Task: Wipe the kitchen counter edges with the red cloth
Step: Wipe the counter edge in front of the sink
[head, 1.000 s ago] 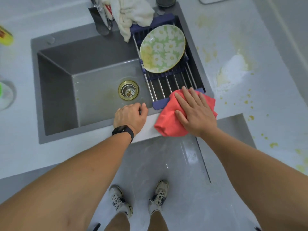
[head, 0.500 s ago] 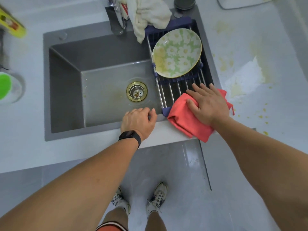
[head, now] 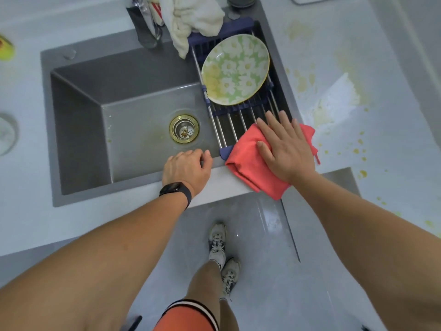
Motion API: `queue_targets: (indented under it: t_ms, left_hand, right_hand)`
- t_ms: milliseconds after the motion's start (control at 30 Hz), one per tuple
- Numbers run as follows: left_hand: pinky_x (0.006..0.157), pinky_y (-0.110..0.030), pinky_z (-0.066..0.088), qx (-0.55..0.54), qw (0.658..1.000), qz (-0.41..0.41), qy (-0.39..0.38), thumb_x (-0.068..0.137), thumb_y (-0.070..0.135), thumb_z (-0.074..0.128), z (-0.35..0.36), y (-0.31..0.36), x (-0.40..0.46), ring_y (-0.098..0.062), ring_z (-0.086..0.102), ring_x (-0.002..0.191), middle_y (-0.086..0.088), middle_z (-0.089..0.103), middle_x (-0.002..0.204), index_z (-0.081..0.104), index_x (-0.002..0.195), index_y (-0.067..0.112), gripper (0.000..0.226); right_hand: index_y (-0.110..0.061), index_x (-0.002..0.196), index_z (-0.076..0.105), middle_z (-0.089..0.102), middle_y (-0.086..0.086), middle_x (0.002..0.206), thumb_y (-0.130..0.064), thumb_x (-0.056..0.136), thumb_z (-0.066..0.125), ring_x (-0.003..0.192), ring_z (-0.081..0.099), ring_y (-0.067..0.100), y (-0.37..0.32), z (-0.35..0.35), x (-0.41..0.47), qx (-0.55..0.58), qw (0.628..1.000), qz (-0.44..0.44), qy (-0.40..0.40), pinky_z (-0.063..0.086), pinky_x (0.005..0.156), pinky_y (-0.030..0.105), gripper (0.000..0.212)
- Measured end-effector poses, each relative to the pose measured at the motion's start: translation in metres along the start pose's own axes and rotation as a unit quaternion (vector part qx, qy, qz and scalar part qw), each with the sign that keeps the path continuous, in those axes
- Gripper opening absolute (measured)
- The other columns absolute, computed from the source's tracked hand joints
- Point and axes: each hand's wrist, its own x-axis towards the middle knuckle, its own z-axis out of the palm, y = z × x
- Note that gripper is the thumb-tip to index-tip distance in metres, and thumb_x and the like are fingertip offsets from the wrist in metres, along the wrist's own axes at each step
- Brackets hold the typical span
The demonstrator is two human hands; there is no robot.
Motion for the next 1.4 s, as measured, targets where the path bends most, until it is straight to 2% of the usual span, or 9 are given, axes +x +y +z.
queue_targets:
  t_ms: [100,200,300,367,533,733,933,1133,1400]
  left_hand:
    - [0.081,-0.043,0.037,0.045,0.999,0.002,0.019,0.102,0.049,0.03,-0.002,0.001,-0.002,-0.026,0.056,0.086,0.0,0.062,0.092,0.059,0.095,0.024,0.039]
    - [0.082,-0.043,0.038,0.074,0.993,0.051,0.071,0.102,0.043,0.037,-0.01,0.017,0.001,-0.028,0.052,0.092,-0.003,0.058,0.105,0.058,0.113,0.021,0.033]
    - [0.082,-0.044,0.041,0.044,0.99,0.116,0.066,0.096,0.035,0.044,-0.013,0.048,0.016,-0.028,0.054,0.091,-0.002,0.057,0.102,0.059,0.108,0.021,0.024]
    - [0.081,-0.043,0.042,0.013,0.991,0.132,0.024,0.095,0.032,0.044,-0.008,0.074,0.035,-0.028,0.055,0.092,-0.001,0.059,0.1,0.06,0.103,0.022,0.021]
    - [0.09,-0.043,0.043,-0.067,0.992,0.078,-0.075,0.099,0.03,0.039,0.007,0.123,0.062,-0.025,0.058,0.103,0.002,0.064,0.109,0.06,0.109,0.026,0.024]
    - [0.083,-0.039,0.045,-0.109,0.992,-0.026,-0.059,0.094,0.047,0.044,0.013,0.128,0.068,-0.021,0.058,0.088,0.007,0.066,0.089,0.057,0.091,0.029,0.023]
    - [0.074,-0.043,0.044,-0.003,0.999,0.017,-0.028,0.095,0.037,0.035,0.021,0.134,0.06,-0.029,0.056,0.08,-0.003,0.066,0.085,0.063,0.086,0.019,0.033]
    - [0.065,-0.038,0.042,-0.009,1.0,0.016,-0.011,0.096,0.034,0.036,0.02,0.135,0.06,-0.026,0.054,0.075,0.0,0.062,0.076,0.061,0.082,0.019,0.033]
    - [0.062,-0.036,0.036,-0.007,0.999,0.024,0.03,0.093,0.031,0.042,0.023,0.135,0.06,-0.027,0.052,0.068,-0.001,0.057,0.068,0.058,0.074,0.018,0.028]
  right_hand:
    - [-0.033,0.165,0.017,0.01,0.0,0.173,-0.057,0.108,0.023,0.16,0.004,0.027,0.005,-0.001,-0.021,0.015,1.0,0.007,-0.025,0.003,0.13,0.047,0.062]
    - [-0.034,0.164,0.019,0.009,0.001,0.174,-0.058,0.107,0.021,0.16,0.006,0.028,0.014,-0.008,-0.026,0.028,0.998,0.036,-0.036,0.006,0.129,0.05,0.062]
    - [-0.035,0.164,0.019,0.008,-0.001,0.174,-0.056,0.107,0.017,0.16,0.004,0.026,0.017,-0.015,-0.024,0.038,0.996,0.069,-0.042,0.004,0.129,0.05,0.061]
    - [-0.036,0.165,0.017,0.006,-0.004,0.174,-0.055,0.109,0.016,0.16,0.001,0.024,0.021,-0.016,-0.02,0.036,0.996,0.072,-0.034,0.001,0.13,0.048,0.059]
    - [-0.038,0.165,0.009,0.001,-0.007,0.174,-0.051,0.112,0.017,0.16,-0.005,0.02,0.051,-0.019,-0.014,0.037,0.996,0.067,-0.039,-0.004,0.13,0.043,0.055]
    - [-0.036,0.165,0.009,0.005,-0.004,0.174,-0.048,0.113,0.019,0.161,-0.002,0.02,0.089,-0.026,0.008,0.035,0.998,0.049,-0.03,0.0,0.13,0.043,0.055]
    - [-0.032,0.165,0.014,0.008,-0.001,0.174,-0.043,0.112,0.024,0.161,0.001,0.024,0.088,-0.023,0.015,0.022,0.998,0.058,-0.021,0.003,0.13,0.046,0.056]
    - [-0.03,0.166,0.011,0.004,0.001,0.174,-0.044,0.111,0.02,0.16,-0.002,0.024,0.084,-0.026,0.032,0.034,0.997,0.058,-0.035,0.0,0.13,0.046,0.057]
    - [-0.029,0.166,0.005,-0.001,0.003,0.173,-0.042,0.111,0.017,0.159,-0.008,0.021,0.082,-0.024,0.043,0.04,0.996,0.065,-0.038,-0.005,0.129,0.042,0.058]
